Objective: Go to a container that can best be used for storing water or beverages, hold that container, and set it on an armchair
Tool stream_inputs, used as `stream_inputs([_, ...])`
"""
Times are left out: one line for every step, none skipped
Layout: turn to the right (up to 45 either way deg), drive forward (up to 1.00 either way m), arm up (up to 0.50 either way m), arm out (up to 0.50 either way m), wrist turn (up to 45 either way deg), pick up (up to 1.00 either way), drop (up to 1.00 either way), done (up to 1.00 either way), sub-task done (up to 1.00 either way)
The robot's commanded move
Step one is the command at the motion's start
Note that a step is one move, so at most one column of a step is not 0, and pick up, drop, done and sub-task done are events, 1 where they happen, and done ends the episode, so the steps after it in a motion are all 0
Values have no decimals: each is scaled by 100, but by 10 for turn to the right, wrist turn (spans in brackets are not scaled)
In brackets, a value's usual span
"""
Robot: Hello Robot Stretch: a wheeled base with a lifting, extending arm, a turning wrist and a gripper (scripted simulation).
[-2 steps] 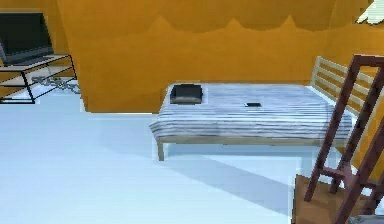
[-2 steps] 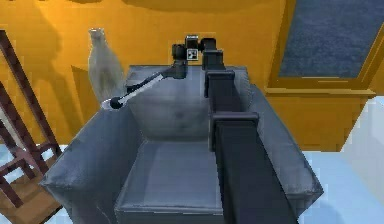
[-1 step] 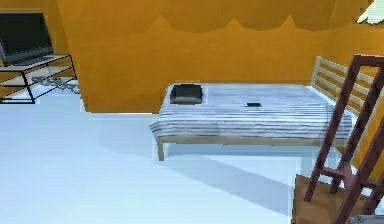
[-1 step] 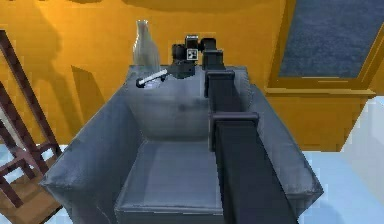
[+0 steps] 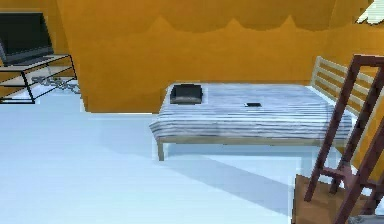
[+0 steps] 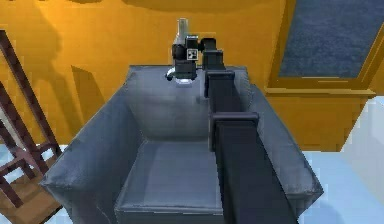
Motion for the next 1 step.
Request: stream_inputs([0, 0, -26, 0, 0, 0, 0, 0, 0])
